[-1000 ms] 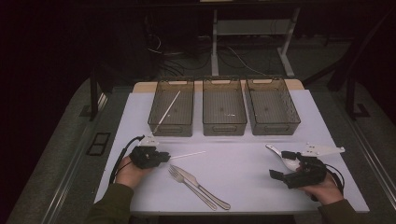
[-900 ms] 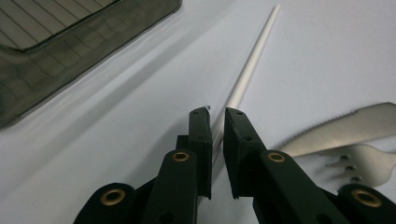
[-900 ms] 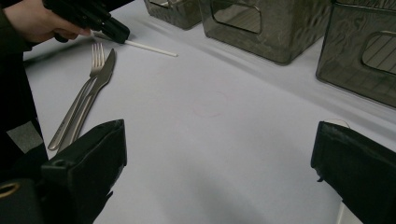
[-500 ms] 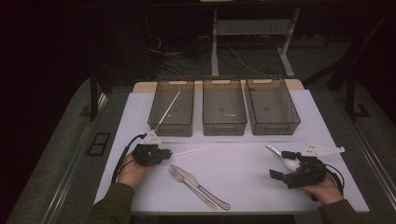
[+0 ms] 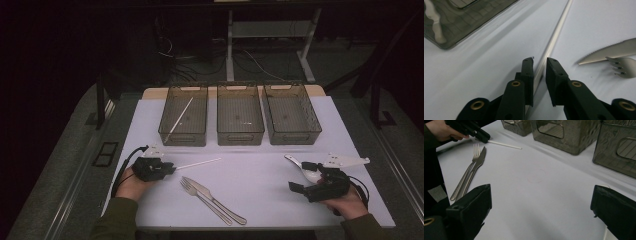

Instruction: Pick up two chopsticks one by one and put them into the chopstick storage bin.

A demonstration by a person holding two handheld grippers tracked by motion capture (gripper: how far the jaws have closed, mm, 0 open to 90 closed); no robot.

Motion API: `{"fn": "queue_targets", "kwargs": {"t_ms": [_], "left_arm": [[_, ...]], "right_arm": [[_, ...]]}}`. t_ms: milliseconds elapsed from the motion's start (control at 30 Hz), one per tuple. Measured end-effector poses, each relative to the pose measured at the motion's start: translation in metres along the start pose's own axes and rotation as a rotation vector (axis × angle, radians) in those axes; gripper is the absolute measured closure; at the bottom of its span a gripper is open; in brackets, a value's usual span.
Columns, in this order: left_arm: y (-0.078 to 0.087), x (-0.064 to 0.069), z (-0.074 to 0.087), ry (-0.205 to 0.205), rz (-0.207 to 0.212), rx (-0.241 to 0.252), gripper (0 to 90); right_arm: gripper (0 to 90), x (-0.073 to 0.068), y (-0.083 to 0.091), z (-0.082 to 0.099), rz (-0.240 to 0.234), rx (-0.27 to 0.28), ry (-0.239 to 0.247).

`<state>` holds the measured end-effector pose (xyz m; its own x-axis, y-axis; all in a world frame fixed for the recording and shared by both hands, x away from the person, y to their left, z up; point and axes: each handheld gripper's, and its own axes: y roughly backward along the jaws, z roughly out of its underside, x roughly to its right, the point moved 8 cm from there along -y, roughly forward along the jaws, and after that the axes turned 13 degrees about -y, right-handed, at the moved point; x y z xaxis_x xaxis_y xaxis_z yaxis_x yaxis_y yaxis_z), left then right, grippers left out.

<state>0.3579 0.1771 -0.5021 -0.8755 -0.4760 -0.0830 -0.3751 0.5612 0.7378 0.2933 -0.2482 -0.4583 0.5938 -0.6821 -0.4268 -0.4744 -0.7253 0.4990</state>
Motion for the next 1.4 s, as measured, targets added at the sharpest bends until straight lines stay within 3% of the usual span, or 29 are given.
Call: {"fn": "queue_targets", "kwargs": {"t_ms": [67, 167, 200, 233, 267, 367, 667, 800, 867, 1000, 1333, 1400], "left_arm": [[0.000, -0.001, 0.001, 0.031, 0.022, 0.009, 77.3], [0.001, -0.002, 0.001, 0.016, 0.021, -0.010, 78.0], [0.001, -0.001, 0.000, 0.029, 0.028, -0.007, 78.2], [0.001, 0.000, 0.000, 0.037, 0.044, 0.000, 79.1], [0.001, 0.005, -0.002, 0.055, 0.086, 0.025, 81.1], [0.000, 0.011, -0.003, 0.015, 0.080, 0.006, 81.4], [-0.001, 0.018, -0.005, 0.025, 0.104, -0.004, 81.9], [-0.001, 0.019, -0.006, -0.017, 0.084, -0.011, 80.9], [-0.003, 0.018, -0.008, -0.032, 0.069, -0.014, 75.7], [-0.010, 0.020, -0.015, -0.046, 0.075, -0.007, 75.3], [-0.014, 0.018, -0.015, -0.025, 0.132, 0.031, 82.2], [-0.014, 0.018, -0.015, -0.023, 0.159, 0.052, 83.3]], "right_arm": [[3.5, 0.000, 0.000, 0.000, 0.000, 0.000, -0.002], [3.5, 0.000, 0.000, 0.000, -0.001, 0.000, -0.001], [3.5, 0.000, 0.000, 0.000, -0.002, 0.000, -0.001], [3.4, 0.000, 0.000, 0.000, -0.002, 0.000, -0.003], [3.5, 0.000, 0.000, 0.000, -0.002, 0.001, -0.002], [3.4, 0.000, 0.000, 0.000, -0.001, 0.000, -0.001], [3.5, 0.000, 0.001, 0.000, 0.001, 0.000, -0.003], [3.5, 0.000, 0.001, 0.000, 0.000, 0.002, -0.004], [3.4, 0.000, 0.000, 0.000, 0.001, 0.000, -0.002], [3.5, 0.000, 0.000, 0.000, 0.001, 0.000, -0.001], [3.5, -0.001, -0.001, 0.001, -0.001, -0.005, -0.001], [3.5, -0.001, -0.001, 0.001, -0.002, -0.005, -0.001]]}}
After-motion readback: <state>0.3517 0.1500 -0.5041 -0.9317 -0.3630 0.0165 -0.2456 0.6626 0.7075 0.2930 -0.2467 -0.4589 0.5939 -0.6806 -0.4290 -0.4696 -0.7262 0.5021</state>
